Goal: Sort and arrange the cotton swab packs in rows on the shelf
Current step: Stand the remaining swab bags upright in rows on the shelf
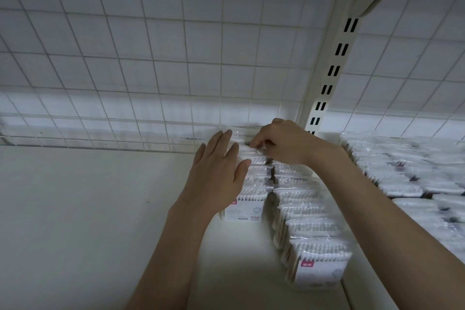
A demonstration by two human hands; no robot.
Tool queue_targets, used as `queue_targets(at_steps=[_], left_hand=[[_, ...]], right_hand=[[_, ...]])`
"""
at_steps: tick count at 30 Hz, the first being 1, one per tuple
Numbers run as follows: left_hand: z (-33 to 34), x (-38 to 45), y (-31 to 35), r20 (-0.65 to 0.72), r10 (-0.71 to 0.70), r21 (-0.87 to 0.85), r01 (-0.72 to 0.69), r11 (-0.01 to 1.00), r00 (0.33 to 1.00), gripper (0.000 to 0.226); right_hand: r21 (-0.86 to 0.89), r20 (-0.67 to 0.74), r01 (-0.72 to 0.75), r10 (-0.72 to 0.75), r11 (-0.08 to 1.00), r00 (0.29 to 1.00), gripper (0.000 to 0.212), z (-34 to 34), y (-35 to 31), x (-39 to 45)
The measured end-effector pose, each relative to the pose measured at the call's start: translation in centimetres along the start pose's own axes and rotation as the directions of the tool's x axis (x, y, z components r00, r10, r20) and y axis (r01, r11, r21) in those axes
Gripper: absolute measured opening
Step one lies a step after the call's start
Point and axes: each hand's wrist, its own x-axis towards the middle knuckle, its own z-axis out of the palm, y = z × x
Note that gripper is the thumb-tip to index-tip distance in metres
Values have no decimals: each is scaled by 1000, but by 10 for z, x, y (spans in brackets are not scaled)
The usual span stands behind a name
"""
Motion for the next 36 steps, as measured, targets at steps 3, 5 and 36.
queue_targets(at_steps=[3,5,36], left_hand=[[3,-1,-2,63,-3,-42,5,999,998,56],[2,-4,-2,53,-8,-76,12,997,999,53],[2,15,-4,162,-41,22,38,999,986,60]], right_hand=[[10,17,5,-5,1000,1000,41,-2,-1,2],[30,23,4,-5,1000,1000,41,-2,-3,3],[-22,-105,-81,79,996,991,40,-25,-5,-1]])
